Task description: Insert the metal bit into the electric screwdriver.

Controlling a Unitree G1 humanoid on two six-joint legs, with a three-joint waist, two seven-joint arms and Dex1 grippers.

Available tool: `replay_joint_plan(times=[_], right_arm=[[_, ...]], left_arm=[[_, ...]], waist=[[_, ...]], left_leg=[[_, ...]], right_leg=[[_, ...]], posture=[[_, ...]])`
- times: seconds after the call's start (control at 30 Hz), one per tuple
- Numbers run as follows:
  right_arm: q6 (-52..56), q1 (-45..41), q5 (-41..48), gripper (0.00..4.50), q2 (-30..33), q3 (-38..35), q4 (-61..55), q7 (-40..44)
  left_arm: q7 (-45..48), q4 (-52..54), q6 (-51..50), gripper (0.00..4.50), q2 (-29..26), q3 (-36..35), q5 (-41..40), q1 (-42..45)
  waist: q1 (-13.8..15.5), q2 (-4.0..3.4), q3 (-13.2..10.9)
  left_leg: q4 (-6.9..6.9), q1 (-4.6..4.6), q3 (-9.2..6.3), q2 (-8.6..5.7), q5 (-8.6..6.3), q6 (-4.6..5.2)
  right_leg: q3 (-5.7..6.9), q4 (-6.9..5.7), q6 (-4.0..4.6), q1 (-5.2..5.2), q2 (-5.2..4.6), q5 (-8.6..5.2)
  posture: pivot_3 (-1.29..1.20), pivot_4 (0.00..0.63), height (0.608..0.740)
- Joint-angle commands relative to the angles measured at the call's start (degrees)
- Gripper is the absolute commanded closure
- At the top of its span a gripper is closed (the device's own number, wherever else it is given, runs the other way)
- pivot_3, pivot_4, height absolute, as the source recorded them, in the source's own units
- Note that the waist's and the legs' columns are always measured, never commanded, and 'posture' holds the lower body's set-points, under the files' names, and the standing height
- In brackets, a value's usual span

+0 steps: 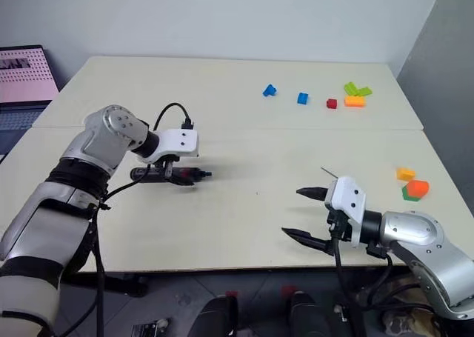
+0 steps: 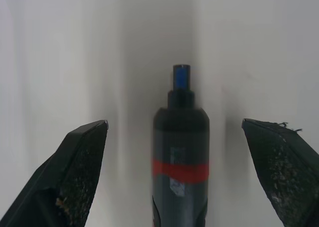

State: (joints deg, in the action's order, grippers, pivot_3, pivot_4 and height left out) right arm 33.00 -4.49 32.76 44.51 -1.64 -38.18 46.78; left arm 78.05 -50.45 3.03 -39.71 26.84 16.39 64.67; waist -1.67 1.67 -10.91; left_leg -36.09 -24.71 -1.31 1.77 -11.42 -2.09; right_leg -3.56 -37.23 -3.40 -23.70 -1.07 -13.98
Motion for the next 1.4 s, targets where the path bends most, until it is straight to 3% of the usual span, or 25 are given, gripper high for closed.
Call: replay_joint_plan(times=[0.03,0.13,0.53,0.8,1.03,1.2,1.4], right_arm=[[0.1,0.7,0.8,0.08,-0.2,-0.7,-2.8,-0.8],[0.2,0.9,0.9,0.03,-0.1,-0.7,-3.1,-1.2],[-0.1,1.3,0.4,0.0,0.5,-0.8,-3.5,-0.9],[0.1,0.7,1.2,0.0,2.3,-3.7,-3.3,0.1],[2.2,1.1,5.2,0.0,4.6,-8.6,-4.8,0.4],[3.6,-1.0,7.3,0.0,5.6,-10.2,-3.8,0.6],[4.1,-6.0,7.8,0.0,6.5,-8.6,-1.3,1.9]], left_arm=[[-1.4,-4.7,3.7,0.0,0.5,0.0,2.4,3.0],[-1.6,-7.2,5.2,0.18,1.6,0.1,3.5,3.4],[-3.0,-10.2,10.1,2.85,2.7,0.9,7.3,1.2],[0.4,-6.4,10.8,2.86,0.7,-3.6,2.7,-0.1],[1.3,9.1,-4.7,2.86,2.4,-16.4,-12.5,-4.7],[-6.9,27.5,-20.8,2.86,8.0,-24.3,-22.4,-11.4],[-21.5,40.5,-26.0,2.86,18.5,-28.5,-28.0,-17.9]], waist=[[0.0,0.0,0.0],[0.0,0.01,0.0],[0.0,0.03,0.0],[-0.2,0.03,0.0],[0.2,0.04,0.0],[0.1,0.05,0.0],[0.1,0.06,0.0]], left_leg=[[0.0,0.0,-0.01,0.0,0.0,0.0],[0.0,0.0,-0.02,0.0,0.0,0.0],[-0.13,0.03,-0.03,-0.01,0.0,0.0],[-0.35,0.1,-0.01,-0.01,0.01,0.0],[-0.46,0.05,-0.07,-0.01,0.01,0.0],[-0.78,-0.01,-0.1,-0.02,0.0,0.0],[-0.89,0.15,-0.1,-0.03,0.0,0.0]], right_leg=[[0.0,0.0,0.0,0.0,0.0,0.0],[0.01,-0.03,-0.01,-0.01,0.0,0.01],[0.0,-0.28,-0.03,0.01,0.0,0.02],[-0.04,-0.59,-0.01,0.0,0.01,0.01],[0.0,-0.68,0.0,-0.01,0.0,0.0],[0.0,-0.73,-0.03,0.06,-0.03,0.02],[-0.03,-0.74,-0.16,0.24,-0.02,0.1]], posture=[[0.0,0.15,0.74],[0.0,0.15,0.74],[0.0,0.15,0.74],[0.0,0.15,0.74],[0.0,0.15,0.74],[0.0,0.15,0.74],[0.0,0.15,0.74]])
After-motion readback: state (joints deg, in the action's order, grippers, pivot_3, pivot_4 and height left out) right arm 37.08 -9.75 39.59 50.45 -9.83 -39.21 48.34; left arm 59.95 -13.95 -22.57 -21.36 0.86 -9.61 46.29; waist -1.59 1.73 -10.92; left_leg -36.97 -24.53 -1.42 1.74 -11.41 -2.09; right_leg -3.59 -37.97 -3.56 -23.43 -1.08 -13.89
